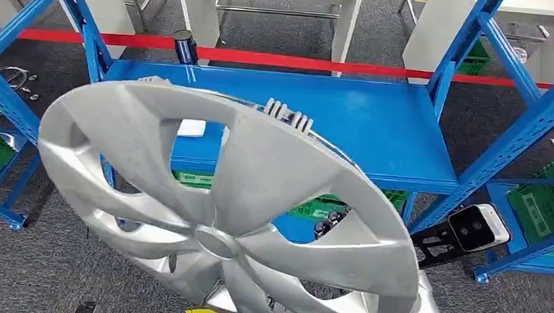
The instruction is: Take the parts from the cabinet and place them on the table.
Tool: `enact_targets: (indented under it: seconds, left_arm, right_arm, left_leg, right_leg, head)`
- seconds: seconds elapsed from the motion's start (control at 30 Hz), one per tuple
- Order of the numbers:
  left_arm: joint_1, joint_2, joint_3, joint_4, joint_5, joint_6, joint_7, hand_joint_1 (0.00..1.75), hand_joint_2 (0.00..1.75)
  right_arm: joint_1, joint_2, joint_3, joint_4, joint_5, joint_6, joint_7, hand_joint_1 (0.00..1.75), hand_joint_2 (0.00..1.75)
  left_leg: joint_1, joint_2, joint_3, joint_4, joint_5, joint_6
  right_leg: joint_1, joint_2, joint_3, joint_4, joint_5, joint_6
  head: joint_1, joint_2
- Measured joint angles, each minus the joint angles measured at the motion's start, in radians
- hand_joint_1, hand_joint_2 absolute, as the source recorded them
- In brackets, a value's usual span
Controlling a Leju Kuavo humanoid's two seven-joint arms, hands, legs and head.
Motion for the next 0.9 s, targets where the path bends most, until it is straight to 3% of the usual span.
enact_targets:
  seconds: [0.1, 0.13, 0.17, 0.2, 0.27, 0.3, 0.33, 0.37, 0.4, 0.47, 0.5, 0.63, 0.67, 0.7, 0.77, 0.8, 0.83, 0.87, 0.9]
  left_arm:
    - [0.002, -0.002, 0.005, 0.0, -0.003, 0.0, 0.0, 0.0, 1.75]
    - [0.003, -0.002, 0.007, 0.0, -0.003, 0.0, 0.001, 0.0, 1.75]
    - [0.005, -0.004, 0.01, -0.003, -0.005, -0.002, 0.003, 0.0, 1.75]
    - [0.006, -0.005, 0.011, -0.006, -0.006, -0.002, 0.006, 0.0, 1.75]
    - [0.006, -0.006, 0.016, -0.013, -0.016, -0.002, 0.012, 0.0, 1.75]
    - [0.006, -0.008, 0.02, -0.016, -0.019, -0.002, 0.015, 0.0, 1.75]
    - [0.006, -0.011, 0.026, -0.02, -0.027, -0.002, 0.02, 0.0, 1.75]
    - [0.007, -0.013, 0.031, -0.026, -0.028, -0.003, 0.026, 0.0, 1.75]
    - [0.007, -0.014, 0.035, -0.031, -0.033, -0.004, 0.027, 0.0, 1.75]
    - [0.006, -0.017, 0.041, -0.042, -0.037, -0.005, 0.028, 0.0, 1.75]
    - [0.002, -0.018, 0.042, -0.047, -0.038, -0.005, 0.029, 0.0, 1.75]
    - [0.008, -0.024, 0.054, -0.052, -0.039, -0.007, 0.031, 0.0, 1.75]
    - [0.005, -0.026, 0.055, -0.053, -0.039, -0.007, 0.031, 0.0, 1.75]
    - [0.004, -0.027, 0.055, -0.056, -0.039, -0.008, 0.031, 0.0, 1.75]
    - [0.005, -0.029, 0.059, -0.06, -0.044, -0.011, 0.033, 0.0, 1.75]
    - [0.006, -0.029, 0.061, -0.061, -0.045, -0.011, 0.035, 0.0, 1.75]
    - [0.006, -0.031, 0.063, -0.061, -0.047, -0.012, 0.035, 0.0, 1.75]
    - [0.006, -0.032, 0.066, -0.061, -0.048, -0.014, 0.035, 0.0, 1.75]
    - [0.006, -0.034, 0.069, -0.061, -0.056, -0.015, 0.035, 0.0, 1.75]
  right_arm:
    - [0.001, 0.0, 0.0, -0.002, -0.001, 0.001, 0.0, 1.73, 1.75]
    - [0.0, 0.0, 0.0, -0.003, -0.001, 0.001, 0.0, 1.73, 1.75]
    - [-0.001, 0.001, 0.001, -0.006, -0.001, 0.001, 0.002, 1.73, 1.75]
    - [0.0, 0.002, 0.001, -0.007, -0.001, 0.001, 0.002, 1.73, 1.75]
    - [0.001, 0.002, 0.001, -0.008, -0.002, 0.0, 0.003, 1.73, 1.75]
    - [0.002, 0.002, 0.001, -0.008, -0.002, 0.0, 0.003, 1.73, 1.75]
    - [0.006, 0.002, 0.001, -0.008, -0.003, 0.001, 0.003, 1.73, 1.75]
    - [0.009, 0.002, 0.001, -0.008, -0.004, 0.001, 0.003, 1.73, 1.75]
    - [0.011, 0.002, 0.001, -0.008, -0.004, 0.001, 0.003, 1.73, 1.75]
    - [0.012, 0.002, 0.001, -0.01, -0.005, 0.002, 0.003, 1.73, 1.75]
    - [0.013, 0.002, 0.001, -0.016, -0.005, 0.002, 0.003, 1.73, 1.75]
    - [0.013, 0.002, 0.002, -0.017, -0.007, 0.003, 0.003, 1.73, 1.75]
    - [0.013, 0.001, 0.002, -0.017, -0.008, 0.003, 0.003, 1.73, 1.75]
    - [0.013, 0.0, 0.002, -0.018, -0.009, 0.003, 0.003, 1.73, 1.75]
    - [0.014, -0.002, 0.002, -0.019, -0.01, 0.004, 0.003, 1.73, 1.75]
    - [0.014, -0.003, 0.002, -0.019, -0.01, 0.004, 0.003, 1.73, 1.75]
    - [0.015, -0.005, 0.002, -0.019, -0.01, 0.005, 0.003, 1.73, 1.75]
    - [0.018, -0.007, 0.002, -0.019, -0.01, 0.005, 0.003, 1.73, 1.75]
    - [0.02, -0.008, 0.002, -0.019, -0.011, 0.006, 0.002, 1.73, 1.75]
  left_leg:
    - [0.005, 0.0, -0.006, -0.003, 0.016, -0.019]
    - [0.004, -0.002, -0.011, 0.0, 0.015, -0.025]
    - [0.009, -0.002, -0.02, 0.019, -0.014, -0.033]
    - [0.012, 0.0, -0.039, 0.072, -0.065, -0.039]
    - [0.018, 0.0, -0.093, 0.234, -0.16, -0.051]
    - [0.019, 0.0, -0.111, 0.299, -0.189, -0.054]
    - [0.021, 0.0, -0.106, 0.32, -0.196, -0.056]
    - [0.022, 0.0, -0.073, 0.286, -0.181, -0.055]
    - [0.022, 0.0, -0.021, 0.21, -0.152, -0.053]
    - [0.022, -0.001, 0.114, 0.014, -0.102, -0.047]
    - [0.014, -0.005, 0.13, -0.015, -0.112, -0.039]
    - [0.006, -0.002, 0.099, -0.018, -0.078, -0.005]
    - [0.014, 0.004, 0.1, -0.024, -0.062, 0.005]
    - [0.012, 0.004, 0.08, -0.025, -0.05, 0.013]
    - [0.008, 0.006, 0.048, -0.024, -0.027, 0.021]
    - [0.006, 0.006, 0.032, -0.023, -0.016, 0.023]
    - [0.003, 0.006, 0.015, -0.021, -0.004, 0.023]
    - [0.001, 0.006, -0.001, -0.019, 0.007, 0.023]
    - [-0.001, 0.006, -0.017, -0.016, 0.017, 0.022]
  right_leg:
    - [0.004, 0.001, -0.013, 0.005, 0.013, -0.018]
    - [-0.007, 0.0, -0.016, -0.001, 0.024, -0.025]
    - [-0.009, -0.002, -0.017, -0.001, 0.03, -0.029]
    - [-0.009, -0.003, -0.024, -0.001, 0.038, -0.038]
    - [-0.009, -0.003, -0.042, 0.0, 0.051, -0.038]
    - [-0.009, -0.003, -0.052, 0.002, 0.058, -0.036]
    - [-0.009, -0.003, -0.062, 0.003, 0.065, -0.034]
    - [-0.009, -0.003, -0.071, 0.004, 0.072, -0.033]
    - [-0.009, -0.003, -0.078, 0.004, 0.078, -0.031]
    - [-0.009, -0.002, -0.084, 0.005, 0.089, -0.022]
    - [-0.001, -0.002, -0.088, 0.005, 0.095, -0.013]
    - [-0.004, -0.003, -0.096, -0.003, 0.126, 0.012]
    - [-0.009, -0.003, -0.108, 0.007, 0.11, 0.01]
    - [-0.006, -0.002, -0.131, 0.045, 0.06, 0.0]
    - [-0.009, -0.002, -0.174, 0.196, -0.052, -0.015]
    - [-0.009, -0.002, -0.189, 0.267, -0.083, -0.015]
    - [-0.009, -0.002, -0.191, 0.315, -0.089, -0.006]
    - [-0.009, -0.002, -0.173, 0.319, -0.074, 0.003]
    - [-0.008, -0.002, -0.136, 0.283, -0.043, 0.014]
  head:
    - [0.0, 0.0]
    - [0.0, 0.0]
    - [-0.001, 0.0]
    - [-0.004, 0.0]
    - [-0.004, 0.0]
    - [-0.004, 0.0]
    - [-0.004, 0.0]
    - [-0.004, 0.0]
    - [-0.004, 0.0]
    - [-0.005, 0.0]
    - [-0.003, 0.0]
    - [0.0, 0.0]
    - [0.001, 0.0]
    - [0.002, 0.0]
    - [0.006, 0.0]
    - [0.006, 0.0]
    - [0.007, 0.0]
    - [0.006, 0.0]
    - [0.007, 0.0]
